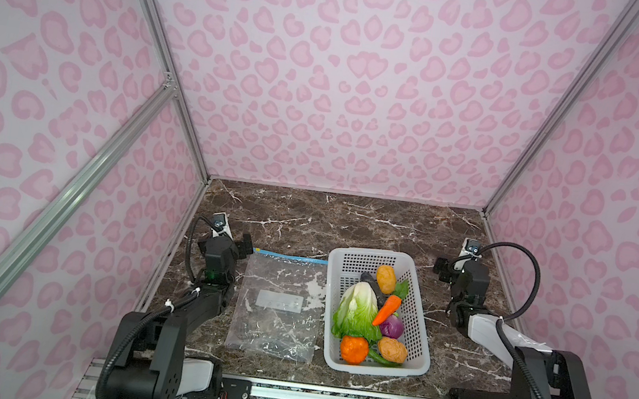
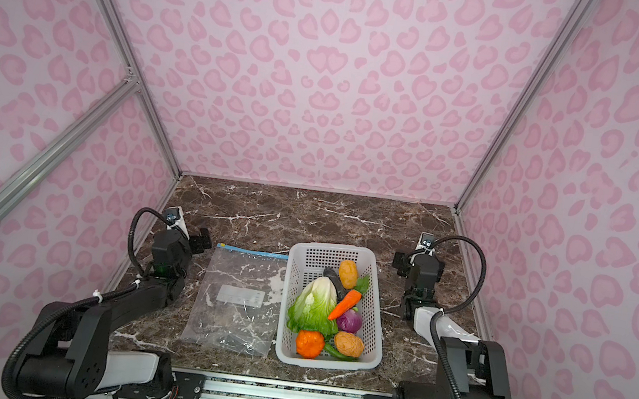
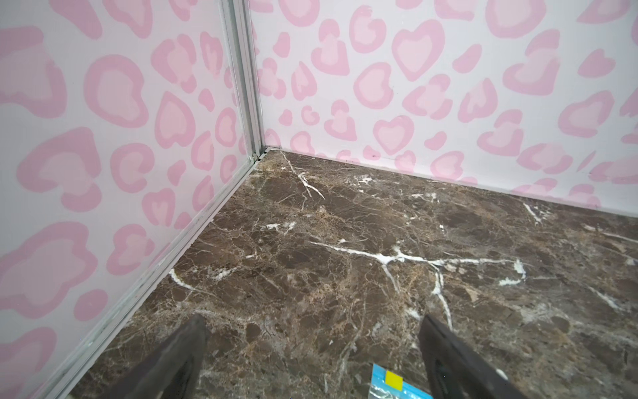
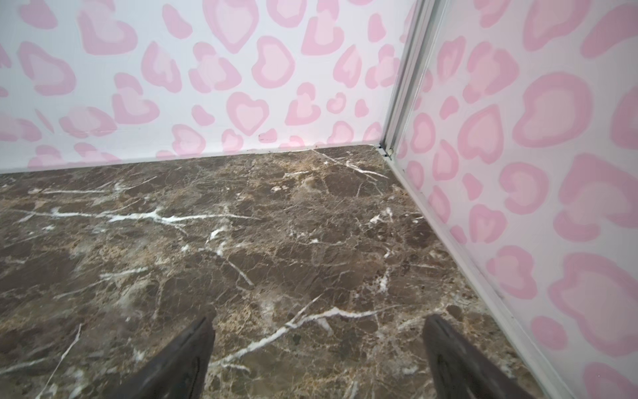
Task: Place the food in the zip-top bag and seal the zipper
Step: 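Lower the left gripper onto the zip-top bag's blue zipper corner, then lift the bag corner with the left gripper while the right gripper moves over the basket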
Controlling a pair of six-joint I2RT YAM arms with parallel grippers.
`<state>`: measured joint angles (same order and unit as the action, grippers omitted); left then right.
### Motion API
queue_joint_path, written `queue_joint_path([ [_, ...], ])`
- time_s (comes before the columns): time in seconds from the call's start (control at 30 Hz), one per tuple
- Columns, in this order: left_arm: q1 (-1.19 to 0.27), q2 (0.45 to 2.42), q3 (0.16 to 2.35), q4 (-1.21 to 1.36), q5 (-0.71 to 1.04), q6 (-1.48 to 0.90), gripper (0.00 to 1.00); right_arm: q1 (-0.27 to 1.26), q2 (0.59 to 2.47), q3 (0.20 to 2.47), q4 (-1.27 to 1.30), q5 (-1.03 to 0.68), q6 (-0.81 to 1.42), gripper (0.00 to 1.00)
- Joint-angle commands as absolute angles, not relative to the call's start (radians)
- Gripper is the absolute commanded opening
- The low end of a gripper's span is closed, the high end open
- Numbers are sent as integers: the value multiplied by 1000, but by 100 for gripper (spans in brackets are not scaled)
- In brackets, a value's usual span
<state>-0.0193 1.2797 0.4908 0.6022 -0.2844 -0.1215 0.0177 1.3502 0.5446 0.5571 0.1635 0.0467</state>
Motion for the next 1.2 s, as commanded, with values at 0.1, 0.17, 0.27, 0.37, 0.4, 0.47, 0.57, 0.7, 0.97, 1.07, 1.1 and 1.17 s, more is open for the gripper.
queue_joint_path([
  [0.1, -26, 1219, 683, 11, -225, -357, 99, 34, 1277, 692, 163, 121, 121, 97],
  [0.17, -29, 1212, 700, -52, -157, -419, 99, 56, 1260, 719, 109, 98, 149, 98],
  [0.27, -28, 1216, 706, -107, -86, -503, 99, 123, 1245, 757, 34, 89, 163, 98],
  [0.37, -29, 1249, 711, -129, -21, -554, 96, 221, 1247, 800, -48, 110, 148, 98],
  [0.4, -29, 1268, 721, -149, -13, -562, 96, 257, 1247, 813, -74, 117, 140, 98],
  [0.47, -29, 1310, 735, -170, -14, -577, 96, 325, 1249, 832, -111, 138, 139, 98],
  [0.57, -28, 1372, 742, -159, 35, -584, 92, 411, 1247, 851, -151, 154, 146, 98],
  [0.7, -28, 1449, 761, -162, 65, -592, 88, 483, 1244, 875, -180, 192, 156, 97],
  [0.97, -27, 1530, 772, -180, 56, -580, 86, 509, 1238, 917, -208, 228, 141, 96],
  [1.07, -27, 1569, 781, -183, 71, -579, 81, 517, 1234, 921, -215, 238, 136, 96],
  [1.1, -27, 1581, 785, -185, 74, -578, 80, 520, 1232, 920, -216, 243, 133, 96],
  [1.17, -28, 1599, 792, -186, 78, -576, 75, 527, 1230, 918, -217, 252, 127, 96],
])
